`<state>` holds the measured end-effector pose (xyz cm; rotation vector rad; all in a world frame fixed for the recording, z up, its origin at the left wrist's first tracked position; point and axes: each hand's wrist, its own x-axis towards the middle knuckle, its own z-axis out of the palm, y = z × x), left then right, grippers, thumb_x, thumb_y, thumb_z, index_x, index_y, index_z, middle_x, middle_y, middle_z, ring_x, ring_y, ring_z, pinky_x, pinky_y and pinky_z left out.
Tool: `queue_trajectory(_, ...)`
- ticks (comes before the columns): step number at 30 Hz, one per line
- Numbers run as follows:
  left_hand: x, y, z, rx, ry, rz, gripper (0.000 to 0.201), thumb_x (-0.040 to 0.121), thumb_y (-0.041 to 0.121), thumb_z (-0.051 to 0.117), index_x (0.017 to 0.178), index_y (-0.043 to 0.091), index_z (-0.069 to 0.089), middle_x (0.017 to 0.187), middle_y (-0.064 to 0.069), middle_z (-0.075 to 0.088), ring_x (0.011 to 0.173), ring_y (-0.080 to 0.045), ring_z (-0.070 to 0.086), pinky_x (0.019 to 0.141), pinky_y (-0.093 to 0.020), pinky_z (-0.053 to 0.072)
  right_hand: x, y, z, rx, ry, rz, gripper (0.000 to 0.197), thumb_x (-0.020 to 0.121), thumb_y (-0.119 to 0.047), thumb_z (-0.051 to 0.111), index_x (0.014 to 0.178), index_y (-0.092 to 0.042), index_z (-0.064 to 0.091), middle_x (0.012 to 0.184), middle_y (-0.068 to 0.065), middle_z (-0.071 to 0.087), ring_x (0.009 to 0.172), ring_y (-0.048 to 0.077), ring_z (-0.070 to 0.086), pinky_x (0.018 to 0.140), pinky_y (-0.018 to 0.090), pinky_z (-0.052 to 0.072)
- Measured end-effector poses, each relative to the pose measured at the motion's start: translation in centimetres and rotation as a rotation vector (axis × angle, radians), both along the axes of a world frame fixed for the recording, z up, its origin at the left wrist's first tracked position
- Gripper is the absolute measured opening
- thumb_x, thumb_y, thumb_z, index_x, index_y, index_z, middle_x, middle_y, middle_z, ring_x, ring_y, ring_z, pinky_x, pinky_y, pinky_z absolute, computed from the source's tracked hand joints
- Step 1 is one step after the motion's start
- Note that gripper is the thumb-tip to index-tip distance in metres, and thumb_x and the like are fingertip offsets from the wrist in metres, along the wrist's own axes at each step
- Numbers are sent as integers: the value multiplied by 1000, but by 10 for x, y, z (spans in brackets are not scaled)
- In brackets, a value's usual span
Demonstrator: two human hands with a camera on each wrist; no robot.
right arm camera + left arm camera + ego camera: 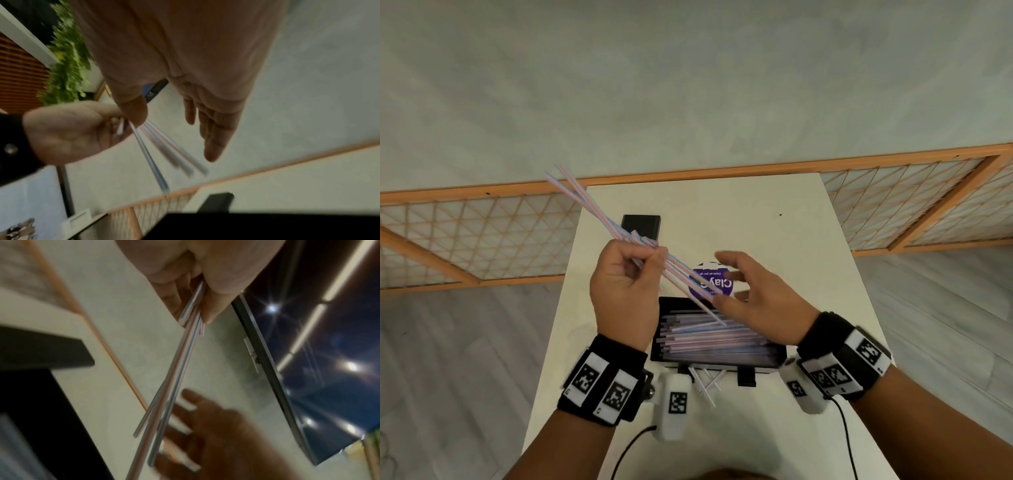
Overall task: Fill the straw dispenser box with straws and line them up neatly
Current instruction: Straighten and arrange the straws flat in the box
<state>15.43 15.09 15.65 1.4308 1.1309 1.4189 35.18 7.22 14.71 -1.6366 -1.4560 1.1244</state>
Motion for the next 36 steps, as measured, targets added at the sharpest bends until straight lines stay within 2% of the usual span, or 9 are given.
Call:
queue_trajectory(3, 8, -10, -5, -81, -110, 23, 18, 83, 24, 80, 82, 21, 63, 87, -22, 71, 85, -50, 67, 82, -61, 57, 2, -15, -26, -208, 30, -21, 76, 79, -49, 79, 143, -29, 41, 132, -13, 61, 107, 3, 67, 96, 35, 55)
queue_trajectory(7, 25, -26, -11, -127, -75, 35, 26, 86, 12, 81, 80, 19, 56, 77, -19, 66, 75, -39, 66, 78, -43, 57, -8, -23, -41, -366, 430, -208, 47, 87, -14, 78, 126, -8, 53, 98, 6, 72, 74, 13, 70, 59, 28, 57)
queue_trajectory(11, 39, -40, -11, -128, -62, -4, 40, 88, 6, 79, 87, 14, 41, 80, -29, 58, 75, -47, 64, 76, -50, 57, -11, -22, -53, -402, 492, -303, 39, 85, -11, 79, 115, -2, 55, 76, 9, 62, 50, 10, 54, 47, 23, 43)
queue_trajectory(15, 50, -47, -20, -194, -85, -10, 42, 89, 4, 78, 95, 4, 36, 82, -15, 69, 79, -19, 74, 74, -27, 60, -15, -23, -58, -402, 444, -279, 35, 83, -14, 79, 106, -5, 55, 66, 2, 55, 51, 13, 48, 48, 26, 41)
queue_trajectory(20, 53, -62, -50, -276, 86, -127, 36, 95, 13, 73, 81, 13, 39, 66, -5, 48, 57, -7, 51, 57, -19, 46, -17, -24, -55, -335, 390, -142, 23, 90, -27, 71, 89, -13, 53, 67, 2, 45, 53, 15, 40, 48, 28, 36)
queue_trajectory(24, 47, -69, -81, -366, 256, -255, 25, 97, 23, 69, 84, 17, 49, 79, -12, 62, 73, -24, 64, 69, -34, 56, -8, -28, -67, -192, -135, 69, 38, 99, -52, 44, 91, -17, 57, 81, 1, 65, 73, 23, 60, 74, 46, 53)
queue_trajectory(30, 29, -67, -93, -422, 640, -634, 19, 102, 36, 56, 101, 27, 73, 84, 14, 73, 76, -3, 65, 72, -29, 53, 10, -27, -76, -231, -592, 157, 25, 105, -38, 40, 101, -15, 49, 102, 8, 63, 90, 32, 61, 73, 38, 44)
queue_trajectory(33, 23, -69, -86, -332, 831, -748, 32, 102, 27, 45, 120, 29, 72, 106, 11, 75, 91, -4, 65, 85, -27, 53, 13, -19, -76, -273, -499, 171, 18, 102, -28, 43, 100, -12, 50, 100, 9, 63, 90, 32, 60, 80, 42, 48)
queue_trajectory(36, 26, -72, -84, -280, 908, -759, 31, 101, 19, 42, 116, 25, 69, 101, 4, 73, 88, -13, 64, 84, -34, 53, 11, -14, -72, -291, -288, 159, 21, 102, -27, 46, 92, -10, 52, 94, 10, 64, 85, 25, 59, 84, 45, 49)
